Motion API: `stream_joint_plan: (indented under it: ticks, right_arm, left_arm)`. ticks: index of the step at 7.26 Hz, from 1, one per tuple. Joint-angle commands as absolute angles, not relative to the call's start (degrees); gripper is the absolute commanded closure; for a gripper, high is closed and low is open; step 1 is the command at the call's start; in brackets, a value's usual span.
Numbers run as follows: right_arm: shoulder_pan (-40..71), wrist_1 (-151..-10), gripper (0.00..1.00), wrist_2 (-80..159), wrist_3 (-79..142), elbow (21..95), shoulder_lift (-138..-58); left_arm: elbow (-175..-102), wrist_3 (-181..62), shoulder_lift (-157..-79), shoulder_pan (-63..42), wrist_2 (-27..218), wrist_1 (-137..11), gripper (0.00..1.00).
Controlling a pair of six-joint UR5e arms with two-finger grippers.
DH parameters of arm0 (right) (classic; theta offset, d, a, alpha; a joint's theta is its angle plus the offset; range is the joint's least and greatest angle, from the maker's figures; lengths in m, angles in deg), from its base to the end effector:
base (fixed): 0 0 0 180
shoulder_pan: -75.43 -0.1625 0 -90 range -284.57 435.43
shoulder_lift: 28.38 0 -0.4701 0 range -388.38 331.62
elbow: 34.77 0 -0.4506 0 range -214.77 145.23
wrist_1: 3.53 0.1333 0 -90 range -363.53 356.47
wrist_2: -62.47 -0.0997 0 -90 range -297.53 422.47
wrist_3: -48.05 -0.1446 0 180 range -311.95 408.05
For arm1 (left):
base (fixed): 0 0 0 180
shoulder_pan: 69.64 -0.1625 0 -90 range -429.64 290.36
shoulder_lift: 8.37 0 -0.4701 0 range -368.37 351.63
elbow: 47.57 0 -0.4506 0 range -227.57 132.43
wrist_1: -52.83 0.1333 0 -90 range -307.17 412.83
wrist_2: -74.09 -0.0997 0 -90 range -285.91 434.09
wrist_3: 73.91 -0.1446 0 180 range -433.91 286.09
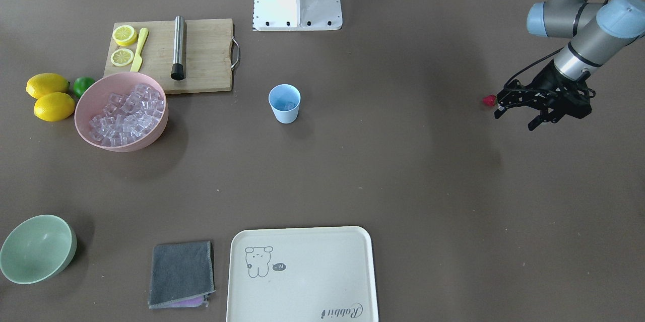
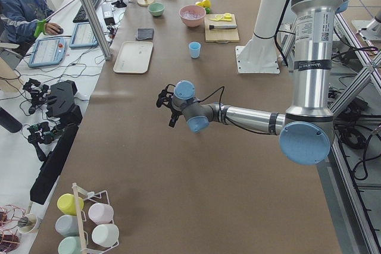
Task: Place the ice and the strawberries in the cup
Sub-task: 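Lower the left gripper onto the red strawberry and grasp it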
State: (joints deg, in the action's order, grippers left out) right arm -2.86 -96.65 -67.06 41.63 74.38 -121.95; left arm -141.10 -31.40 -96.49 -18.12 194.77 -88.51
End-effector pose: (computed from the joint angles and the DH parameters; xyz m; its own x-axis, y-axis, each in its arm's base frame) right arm -0.0664 -0.5236 0.5981 0.7450 -0.1823 0.6417 0.1156 0.9827 0.1449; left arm 0.3232 -0.5023 0.6146 0.5625 0.3112 -0.7660 0.0075 0.9245 0.3811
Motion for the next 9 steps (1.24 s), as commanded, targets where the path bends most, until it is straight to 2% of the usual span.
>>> stream_joint_plan:
  ticks: [1,5,9]
  right_arm:
    - [-9.9,-96.6,0.00,-67.3,50.8,71.9,-125.3]
    - [-10.3,-96.6,0.00,-68.0,51.2,71.8,-125.6]
    - [-10.3,-96.6,0.00,-68.0,51.2,71.8,-125.6]
  left_arm:
    - [-141.3,-31.4,-95.7,-22.0,191.0,-88.4,0.02]
    - [-145.6,-32.3,-90.3,-23.0,191.0,-88.7,0.03]
    - [-145.7,-32.2,-90.0,-26.9,186.1,-88.9,0.03]
